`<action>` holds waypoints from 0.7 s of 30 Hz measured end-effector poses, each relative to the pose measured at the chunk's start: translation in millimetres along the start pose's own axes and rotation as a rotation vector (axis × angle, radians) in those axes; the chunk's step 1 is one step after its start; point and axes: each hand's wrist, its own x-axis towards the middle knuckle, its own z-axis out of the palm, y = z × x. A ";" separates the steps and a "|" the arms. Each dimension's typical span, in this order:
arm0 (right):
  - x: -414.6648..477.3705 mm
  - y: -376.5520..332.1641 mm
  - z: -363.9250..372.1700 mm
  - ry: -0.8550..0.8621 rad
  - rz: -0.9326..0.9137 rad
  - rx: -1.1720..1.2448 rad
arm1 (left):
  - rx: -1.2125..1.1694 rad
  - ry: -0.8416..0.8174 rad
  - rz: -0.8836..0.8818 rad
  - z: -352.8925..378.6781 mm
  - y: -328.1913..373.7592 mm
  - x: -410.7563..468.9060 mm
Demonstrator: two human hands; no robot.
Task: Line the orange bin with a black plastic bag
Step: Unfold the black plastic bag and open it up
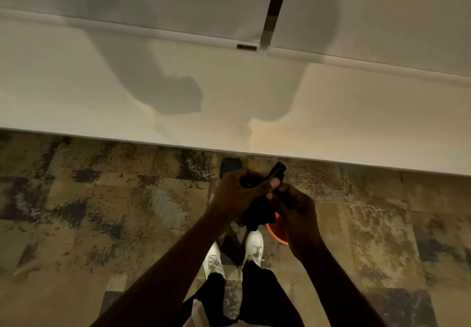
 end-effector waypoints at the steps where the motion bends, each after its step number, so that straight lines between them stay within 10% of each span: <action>1: -1.9 0.3 -2.5 0.008 0.010 0.005 | 0.015 0.010 -0.006 2.5 -1.2 -1.5; 14: -18.1 10.0 -64.9 0.207 0.106 0.136 | -0.312 0.136 -0.213 19.1 6.7 5.7; 21: -24.9 9.2 -122.7 0.413 0.067 -0.254 | -0.388 0.133 -0.170 55.7 19.8 -7.0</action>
